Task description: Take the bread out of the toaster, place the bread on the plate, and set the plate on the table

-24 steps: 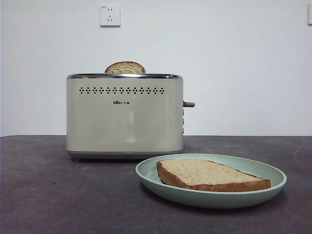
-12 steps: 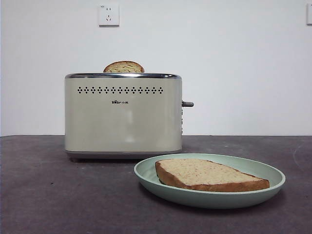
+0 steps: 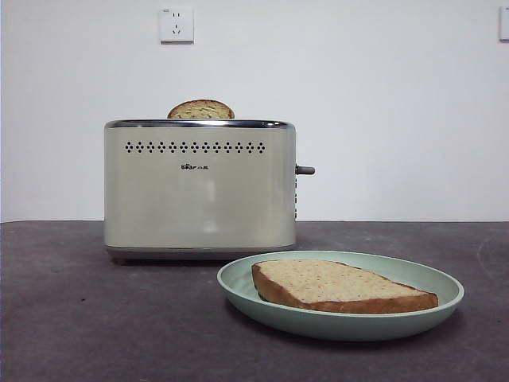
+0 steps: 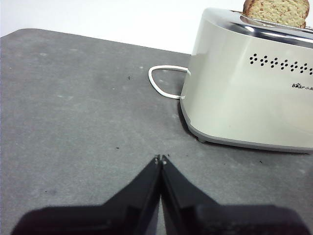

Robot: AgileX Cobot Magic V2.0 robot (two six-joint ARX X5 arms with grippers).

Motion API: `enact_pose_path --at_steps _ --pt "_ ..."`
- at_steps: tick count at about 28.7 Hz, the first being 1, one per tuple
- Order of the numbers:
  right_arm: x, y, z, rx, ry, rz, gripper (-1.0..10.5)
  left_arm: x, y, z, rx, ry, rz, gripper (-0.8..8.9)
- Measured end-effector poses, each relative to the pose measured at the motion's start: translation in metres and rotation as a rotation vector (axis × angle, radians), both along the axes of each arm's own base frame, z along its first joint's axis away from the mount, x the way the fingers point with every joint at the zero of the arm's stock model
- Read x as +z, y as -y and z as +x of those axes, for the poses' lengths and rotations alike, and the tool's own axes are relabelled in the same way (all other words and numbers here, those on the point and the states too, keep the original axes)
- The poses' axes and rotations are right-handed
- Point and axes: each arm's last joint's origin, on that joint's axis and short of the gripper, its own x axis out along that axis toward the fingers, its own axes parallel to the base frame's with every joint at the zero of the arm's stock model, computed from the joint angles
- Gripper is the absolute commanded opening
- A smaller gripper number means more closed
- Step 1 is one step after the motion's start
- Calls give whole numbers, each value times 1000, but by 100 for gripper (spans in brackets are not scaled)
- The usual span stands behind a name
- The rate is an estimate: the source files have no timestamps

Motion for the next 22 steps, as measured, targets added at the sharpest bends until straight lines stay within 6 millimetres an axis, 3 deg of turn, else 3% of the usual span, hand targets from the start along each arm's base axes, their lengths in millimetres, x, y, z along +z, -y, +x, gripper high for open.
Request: enact_pose_path --at_steps 4,9,12,22 --pt "2 16 1 -76 134 -4 1 0 0 0 0 0 0 -3" --pt "-27 35 -14 -167 305 14 1 0 0 0 0 0 0 -3" --pt "-62 41 -28 -200 359 16 1 0 0 0 0 0 0 -3" --pt "-205 54 -78 -471 349 108 1 0 0 0 0 0 0 -3"
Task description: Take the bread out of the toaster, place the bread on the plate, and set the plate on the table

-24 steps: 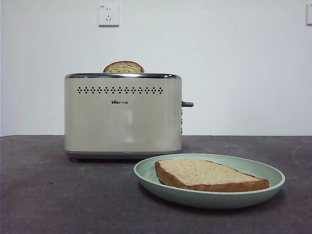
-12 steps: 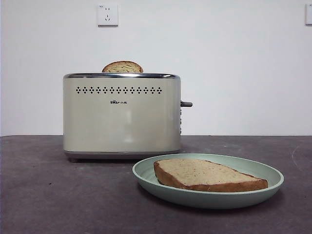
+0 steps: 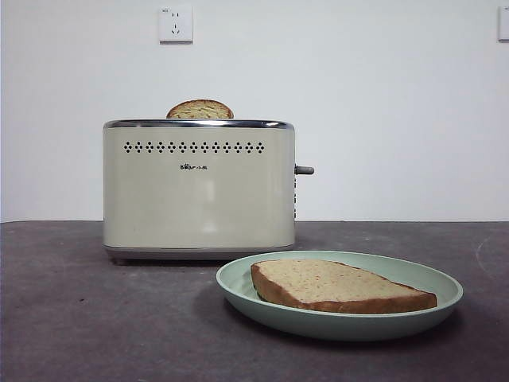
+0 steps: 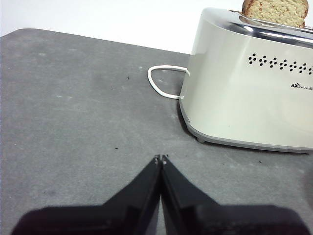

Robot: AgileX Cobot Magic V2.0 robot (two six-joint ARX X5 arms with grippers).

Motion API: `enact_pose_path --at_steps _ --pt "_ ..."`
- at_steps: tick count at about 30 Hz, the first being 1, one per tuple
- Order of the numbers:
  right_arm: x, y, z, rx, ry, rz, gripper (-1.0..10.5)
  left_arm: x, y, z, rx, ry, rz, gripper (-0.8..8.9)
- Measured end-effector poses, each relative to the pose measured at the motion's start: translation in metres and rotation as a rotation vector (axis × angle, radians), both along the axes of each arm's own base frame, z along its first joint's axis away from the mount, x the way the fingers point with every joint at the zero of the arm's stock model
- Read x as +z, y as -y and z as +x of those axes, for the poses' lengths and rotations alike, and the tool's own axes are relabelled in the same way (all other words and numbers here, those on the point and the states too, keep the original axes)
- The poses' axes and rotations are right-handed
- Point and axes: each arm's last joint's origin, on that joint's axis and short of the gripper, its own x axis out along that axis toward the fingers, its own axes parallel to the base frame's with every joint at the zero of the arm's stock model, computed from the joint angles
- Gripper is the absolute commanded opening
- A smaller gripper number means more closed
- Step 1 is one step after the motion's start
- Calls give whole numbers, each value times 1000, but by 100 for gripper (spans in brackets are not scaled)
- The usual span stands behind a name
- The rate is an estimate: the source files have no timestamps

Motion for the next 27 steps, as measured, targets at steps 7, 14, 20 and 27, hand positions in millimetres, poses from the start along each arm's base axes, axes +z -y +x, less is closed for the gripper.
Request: enact_pose_path --at_steps 7,14,20,27 --pt "-38 0 -14 -21 1 47 1 0 0 0 0 0 0 -3" --pt "-44 3 -21 -112 -50 48 1 0 0 0 0 0 0 -3" --pt "-44 2 -23 -104 -43 47 1 0 0 0 0 0 0 -3" --pt "-44 2 -23 -102 -41 39 1 0 0 0 0 0 0 -3"
